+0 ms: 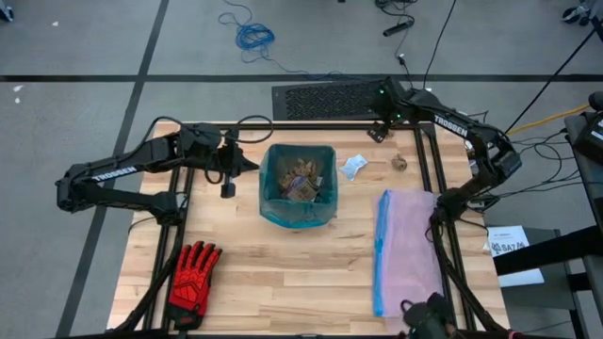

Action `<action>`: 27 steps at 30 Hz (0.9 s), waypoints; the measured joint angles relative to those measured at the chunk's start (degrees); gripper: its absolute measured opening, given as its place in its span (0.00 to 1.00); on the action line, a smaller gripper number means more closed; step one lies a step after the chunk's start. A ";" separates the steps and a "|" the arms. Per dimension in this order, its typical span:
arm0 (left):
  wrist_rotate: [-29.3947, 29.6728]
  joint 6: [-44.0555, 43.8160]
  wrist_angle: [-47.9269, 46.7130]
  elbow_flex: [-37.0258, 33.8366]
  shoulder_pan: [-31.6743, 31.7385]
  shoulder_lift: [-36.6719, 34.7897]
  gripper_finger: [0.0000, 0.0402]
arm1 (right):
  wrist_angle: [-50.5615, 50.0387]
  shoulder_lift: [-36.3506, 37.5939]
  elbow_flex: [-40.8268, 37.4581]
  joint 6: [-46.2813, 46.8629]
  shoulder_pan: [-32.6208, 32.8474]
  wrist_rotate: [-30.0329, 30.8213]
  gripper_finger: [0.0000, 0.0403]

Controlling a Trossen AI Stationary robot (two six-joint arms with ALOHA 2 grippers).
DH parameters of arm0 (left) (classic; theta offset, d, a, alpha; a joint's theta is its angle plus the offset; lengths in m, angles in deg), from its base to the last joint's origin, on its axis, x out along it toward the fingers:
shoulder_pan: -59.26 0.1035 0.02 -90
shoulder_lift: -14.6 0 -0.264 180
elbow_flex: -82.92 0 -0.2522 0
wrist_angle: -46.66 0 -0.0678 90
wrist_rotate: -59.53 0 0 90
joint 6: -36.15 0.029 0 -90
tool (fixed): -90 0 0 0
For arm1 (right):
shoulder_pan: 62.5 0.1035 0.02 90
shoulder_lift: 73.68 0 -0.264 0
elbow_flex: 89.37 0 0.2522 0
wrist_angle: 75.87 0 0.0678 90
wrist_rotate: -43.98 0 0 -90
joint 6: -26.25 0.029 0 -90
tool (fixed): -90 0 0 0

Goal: Place trash/remove bag and relplace
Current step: Put the brown napkin in the trash bin

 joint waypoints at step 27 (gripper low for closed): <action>-0.02 -0.21 -0.28 0.00 -0.15 0.00 0.00 | 14.30 -17.19 -7.99 -2.16 -7.87 -0.64 0.33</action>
